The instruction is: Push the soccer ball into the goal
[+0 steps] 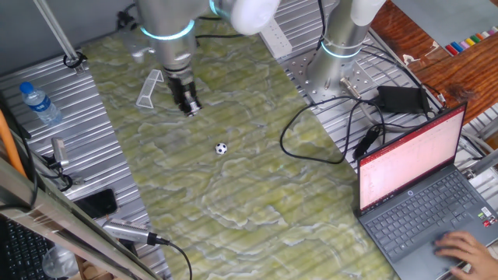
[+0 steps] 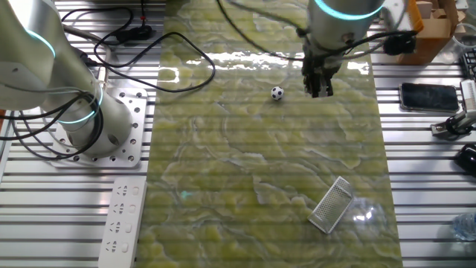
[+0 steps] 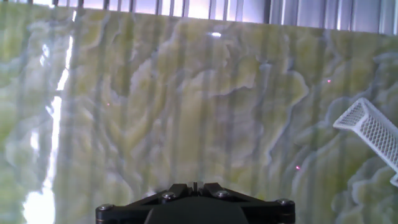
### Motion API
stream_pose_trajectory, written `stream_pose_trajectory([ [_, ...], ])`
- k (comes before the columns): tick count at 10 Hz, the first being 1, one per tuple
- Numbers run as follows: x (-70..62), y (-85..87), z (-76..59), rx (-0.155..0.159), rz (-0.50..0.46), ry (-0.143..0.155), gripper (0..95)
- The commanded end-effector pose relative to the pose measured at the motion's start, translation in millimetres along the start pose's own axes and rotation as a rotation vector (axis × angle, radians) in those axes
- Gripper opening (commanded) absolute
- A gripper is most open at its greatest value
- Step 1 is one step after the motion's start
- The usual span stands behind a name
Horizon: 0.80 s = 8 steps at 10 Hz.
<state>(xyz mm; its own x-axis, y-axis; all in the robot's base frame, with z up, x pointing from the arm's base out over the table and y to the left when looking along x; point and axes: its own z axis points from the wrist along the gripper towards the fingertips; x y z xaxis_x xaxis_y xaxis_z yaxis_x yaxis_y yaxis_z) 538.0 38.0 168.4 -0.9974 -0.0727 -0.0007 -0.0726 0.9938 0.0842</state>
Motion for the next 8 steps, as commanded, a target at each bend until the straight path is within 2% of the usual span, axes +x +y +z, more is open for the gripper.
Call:
stream_pose_trajectory([
  [1,-10.6,6.1,-1.6,0.003,0.027,0.019,0.0],
  [4,-11.2,6.6,-1.6,0.001,0.033,0.044,0.0],
  [6,-11.2,6.6,-1.6,0.006,0.041,0.047,0.0],
  [8,-11.2,6.6,-1.6,0.029,0.017,0.050,0.0],
])
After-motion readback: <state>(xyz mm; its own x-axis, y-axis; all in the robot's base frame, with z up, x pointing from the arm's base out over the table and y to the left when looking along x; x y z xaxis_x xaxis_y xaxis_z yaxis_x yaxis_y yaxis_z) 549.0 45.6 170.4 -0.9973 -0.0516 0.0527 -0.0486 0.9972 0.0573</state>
